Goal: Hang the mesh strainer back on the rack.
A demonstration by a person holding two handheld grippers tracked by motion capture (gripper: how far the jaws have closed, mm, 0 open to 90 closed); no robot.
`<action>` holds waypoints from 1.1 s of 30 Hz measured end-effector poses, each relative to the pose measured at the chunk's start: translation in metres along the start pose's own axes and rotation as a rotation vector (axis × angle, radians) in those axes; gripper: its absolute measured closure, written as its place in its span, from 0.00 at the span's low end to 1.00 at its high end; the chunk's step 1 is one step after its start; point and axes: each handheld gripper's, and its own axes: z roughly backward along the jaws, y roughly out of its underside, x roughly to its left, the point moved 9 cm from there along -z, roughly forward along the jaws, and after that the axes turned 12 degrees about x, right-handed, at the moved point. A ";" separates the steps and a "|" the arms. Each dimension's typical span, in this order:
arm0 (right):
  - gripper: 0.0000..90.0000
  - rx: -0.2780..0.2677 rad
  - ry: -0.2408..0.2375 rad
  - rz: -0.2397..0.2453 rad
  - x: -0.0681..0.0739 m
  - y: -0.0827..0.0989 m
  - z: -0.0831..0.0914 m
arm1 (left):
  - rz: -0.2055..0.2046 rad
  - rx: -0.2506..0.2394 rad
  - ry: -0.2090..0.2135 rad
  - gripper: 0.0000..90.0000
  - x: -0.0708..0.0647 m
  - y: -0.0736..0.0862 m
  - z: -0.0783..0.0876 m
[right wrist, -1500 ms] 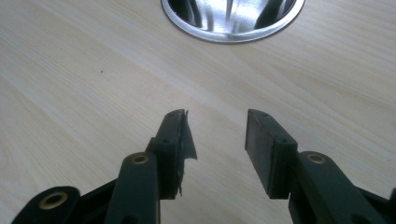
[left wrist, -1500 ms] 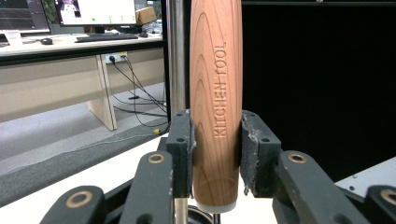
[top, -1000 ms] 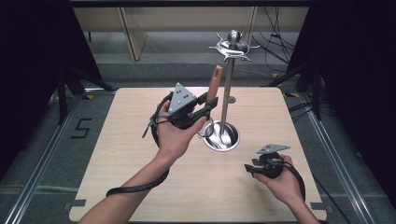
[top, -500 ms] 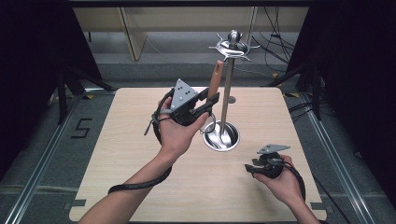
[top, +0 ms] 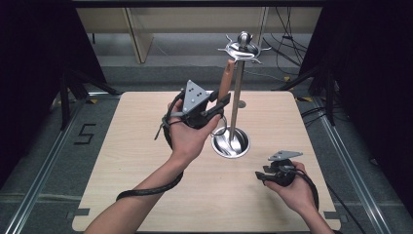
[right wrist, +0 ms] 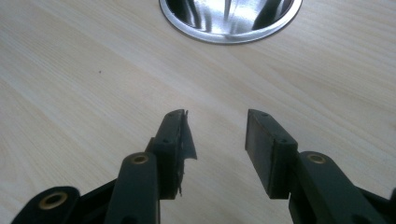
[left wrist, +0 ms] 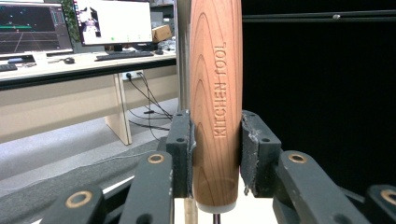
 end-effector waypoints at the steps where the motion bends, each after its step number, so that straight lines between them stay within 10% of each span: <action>1: 0.65 -0.001 -0.001 -0.006 0.000 0.000 0.000 | -0.001 0.000 -0.003 0.75 0.000 0.000 0.000; 33: 0.65 0.002 0.001 0.001 0.000 0.000 0.000 | -0.004 -0.010 -0.045 0.74 0.001 -0.009 -0.014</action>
